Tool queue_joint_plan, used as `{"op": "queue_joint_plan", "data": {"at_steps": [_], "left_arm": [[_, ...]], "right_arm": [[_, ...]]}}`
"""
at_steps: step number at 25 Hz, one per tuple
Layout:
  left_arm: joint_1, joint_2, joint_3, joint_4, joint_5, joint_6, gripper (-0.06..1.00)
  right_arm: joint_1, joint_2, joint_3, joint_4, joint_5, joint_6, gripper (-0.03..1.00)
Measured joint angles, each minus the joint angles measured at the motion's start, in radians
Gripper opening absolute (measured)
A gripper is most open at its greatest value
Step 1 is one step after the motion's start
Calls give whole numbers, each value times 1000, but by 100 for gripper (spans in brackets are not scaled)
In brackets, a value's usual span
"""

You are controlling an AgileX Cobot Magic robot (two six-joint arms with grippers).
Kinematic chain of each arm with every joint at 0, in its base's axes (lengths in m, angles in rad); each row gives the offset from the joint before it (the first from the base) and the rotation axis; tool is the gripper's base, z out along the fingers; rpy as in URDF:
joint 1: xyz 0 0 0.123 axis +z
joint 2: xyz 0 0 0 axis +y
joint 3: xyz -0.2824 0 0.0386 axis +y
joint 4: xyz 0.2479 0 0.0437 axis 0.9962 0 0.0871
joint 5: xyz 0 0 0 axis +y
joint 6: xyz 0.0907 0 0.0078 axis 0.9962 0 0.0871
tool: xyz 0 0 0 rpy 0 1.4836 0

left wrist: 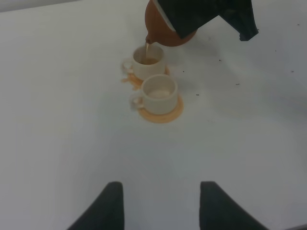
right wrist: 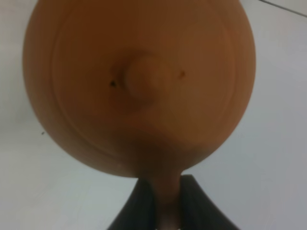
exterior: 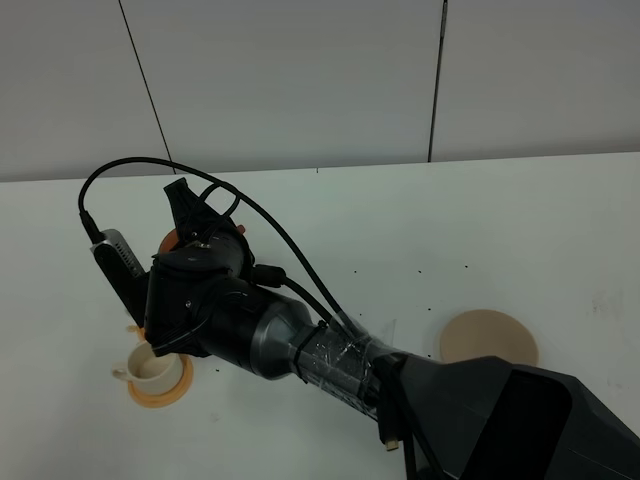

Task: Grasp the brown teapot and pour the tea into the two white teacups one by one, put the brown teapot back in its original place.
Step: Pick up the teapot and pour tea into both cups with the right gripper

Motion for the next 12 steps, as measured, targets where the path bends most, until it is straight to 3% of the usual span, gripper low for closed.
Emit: {"op": "queue_joint_plan", "data": {"at_steps": [12], "left_arm": [[0,0,0,0,0,0,43]], "right_arm": [[-11,0,0,16,-4,1,9]]}}
